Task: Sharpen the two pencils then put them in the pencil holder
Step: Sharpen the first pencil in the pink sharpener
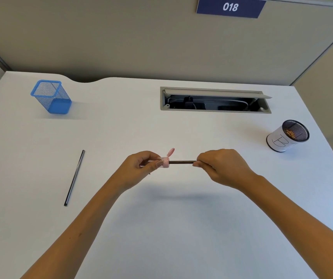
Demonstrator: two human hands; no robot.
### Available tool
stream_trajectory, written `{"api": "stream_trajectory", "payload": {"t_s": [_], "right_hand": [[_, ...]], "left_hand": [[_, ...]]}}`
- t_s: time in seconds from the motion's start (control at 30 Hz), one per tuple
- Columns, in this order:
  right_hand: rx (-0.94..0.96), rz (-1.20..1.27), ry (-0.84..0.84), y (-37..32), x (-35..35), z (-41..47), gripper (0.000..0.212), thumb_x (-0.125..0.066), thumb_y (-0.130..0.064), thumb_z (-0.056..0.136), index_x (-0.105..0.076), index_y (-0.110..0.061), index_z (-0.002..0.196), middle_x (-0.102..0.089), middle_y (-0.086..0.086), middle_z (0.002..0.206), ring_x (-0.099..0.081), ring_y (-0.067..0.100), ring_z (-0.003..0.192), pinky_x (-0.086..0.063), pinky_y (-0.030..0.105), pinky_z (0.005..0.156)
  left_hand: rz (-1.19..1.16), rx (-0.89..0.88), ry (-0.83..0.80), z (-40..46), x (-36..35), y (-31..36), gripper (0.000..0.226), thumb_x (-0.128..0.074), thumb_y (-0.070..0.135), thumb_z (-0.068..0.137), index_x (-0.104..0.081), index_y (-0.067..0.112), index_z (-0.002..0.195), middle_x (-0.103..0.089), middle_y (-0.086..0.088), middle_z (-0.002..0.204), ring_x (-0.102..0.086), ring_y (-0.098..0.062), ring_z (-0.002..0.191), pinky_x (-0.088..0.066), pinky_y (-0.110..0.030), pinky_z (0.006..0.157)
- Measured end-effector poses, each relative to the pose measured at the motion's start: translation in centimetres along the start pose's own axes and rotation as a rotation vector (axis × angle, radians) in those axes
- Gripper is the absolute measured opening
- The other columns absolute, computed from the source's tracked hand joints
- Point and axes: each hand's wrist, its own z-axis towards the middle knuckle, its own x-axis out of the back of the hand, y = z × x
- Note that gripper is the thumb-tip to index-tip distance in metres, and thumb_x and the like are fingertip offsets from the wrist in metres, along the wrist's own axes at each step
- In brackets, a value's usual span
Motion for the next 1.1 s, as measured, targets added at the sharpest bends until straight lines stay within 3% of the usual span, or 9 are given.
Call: {"api": "stream_trajectory", "payload": {"t_s": [0.1, 0.23, 0.37, 0.47, 0.6, 0.7, 0.87, 1.0, 1.1], "right_hand": [[-0.018, 0.029, -0.135, -0.4, 0.0, 0.1, 0.044, -0.025, -0.046, 0.1, -0.058, -0.019, 0.091, -0.062, -0.004, 0.074, -0.051, 0.021, 0.063, -0.039, 0.032, 0.054], [-0.054, 0.157, -0.171, -0.9, 0.3, 0.1, 0.026, -0.042, -0.042, 0.098, -0.055, -0.021, 0.104, -0.064, -0.006, 0.085, -0.056, 0.02, 0.071, -0.044, 0.033, 0.061], [0.111, -0.033, 0.135, -0.5, -0.2, 0.1, 0.022, -0.051, -0.029, 0.094, -0.064, -0.013, 0.086, -0.06, -0.002, 0.073, -0.053, 0.021, 0.059, -0.033, 0.024, 0.049], [0.114, -0.094, 0.241, -0.4, -0.6, 0.4, 0.022, -0.054, -0.023, 0.093, -0.065, -0.013, 0.077, -0.059, -0.001, 0.066, -0.05, 0.022, 0.055, -0.03, 0.025, 0.05], [-0.02, 0.024, 0.116, -1.2, -0.9, 0.5, 0.04, -0.039, -0.041, 0.096, -0.061, -0.016, 0.074, -0.057, -0.005, 0.061, -0.049, 0.02, 0.051, -0.029, 0.023, 0.045], [-0.116, 0.052, -0.119, -1.5, -0.7, 1.0, 0.04, -0.03, -0.042, 0.101, -0.06, -0.017, 0.093, -0.065, -0.002, 0.079, -0.054, 0.023, 0.068, -0.04, 0.032, 0.058], [-0.118, 0.253, -0.184, -1.7, 0.1, 1.3, 0.029, -0.046, -0.046, 0.095, -0.056, -0.024, 0.112, -0.059, -0.011, 0.086, -0.049, 0.012, 0.076, -0.034, 0.027, 0.064], [0.048, 0.115, 0.006, -1.0, -0.2, 0.9, 0.013, -0.059, -0.03, 0.092, -0.062, -0.018, 0.096, -0.063, -0.008, 0.084, -0.057, 0.015, 0.072, -0.037, 0.025, 0.057], [0.081, 0.061, 0.139, -0.6, -0.5, 0.6, 0.02, -0.054, -0.031, 0.091, -0.066, -0.016, 0.085, -0.061, -0.005, 0.073, -0.055, 0.018, 0.061, -0.037, 0.024, 0.047]], "left_hand": [[0.035, -0.011, 0.014, 0.1, 0.3, 0.1, 0.017, -0.065, 0.036, 0.092, -0.072, 0.022, 0.098, -0.076, 0.011, 0.096, -0.06, 0.001, 0.084, -0.045, -0.023, 0.076], [0.055, -0.016, -0.016, 0.3, 0.7, 0.3, 0.015, -0.065, 0.035, 0.093, -0.074, 0.023, 0.096, -0.076, 0.008, 0.097, -0.059, -0.004, 0.083, -0.046, -0.023, 0.074], [0.011, -0.01, -0.065, 0.4, 0.6, 0.3, 0.034, -0.062, 0.054, 0.086, -0.076, 0.024, 0.094, -0.074, -0.004, 0.1, -0.059, -0.009, 0.083, -0.047, -0.023, 0.071], [-0.029, 0.002, -0.042, 0.5, 0.2, 0.2, 0.03, -0.063, 0.048, 0.088, -0.076, 0.022, 0.095, -0.072, -0.008, 0.1, -0.059, -0.009, 0.083, -0.047, -0.023, 0.07], [-0.011, 0.01, 0.001, 0.4, 0.1, 0.0, 0.017, -0.067, 0.035, 0.091, -0.074, 0.022, 0.099, -0.075, 0.007, 0.098, -0.062, -0.003, 0.087, -0.046, -0.019, 0.076], [0.037, 0.008, -0.026, 0.2, 0.0, -0.3, 0.014, -0.069, 0.033, 0.089, -0.072, 0.024, 0.1, -0.075, 0.009, 0.1, -0.066, -0.004, 0.097, -0.045, -0.014, 0.078], [0.047, 0.008, -0.003, 0.0, 0.0, -0.4, 0.019, -0.068, 0.039, 0.09, -0.074, 0.023, 0.097, -0.075, 0.008, 0.096, -0.062, 0.0, 0.083, -0.046, -0.017, 0.073], [-0.003, 0.009, -0.035, 0.2, 0.1, -0.1, 0.037, -0.067, 0.056, 0.083, -0.075, 0.023, 0.097, -0.074, -0.002, 0.1, -0.063, -0.01, 0.087, -0.049, -0.023, 0.073], [-0.02, 0.008, -0.027, 0.5, -0.1, 0.2, 0.033, -0.067, 0.054, 0.084, -0.076, 0.024, 0.095, -0.074, -0.003, 0.097, -0.061, -0.007, 0.083, -0.048, -0.022, 0.071]]}}
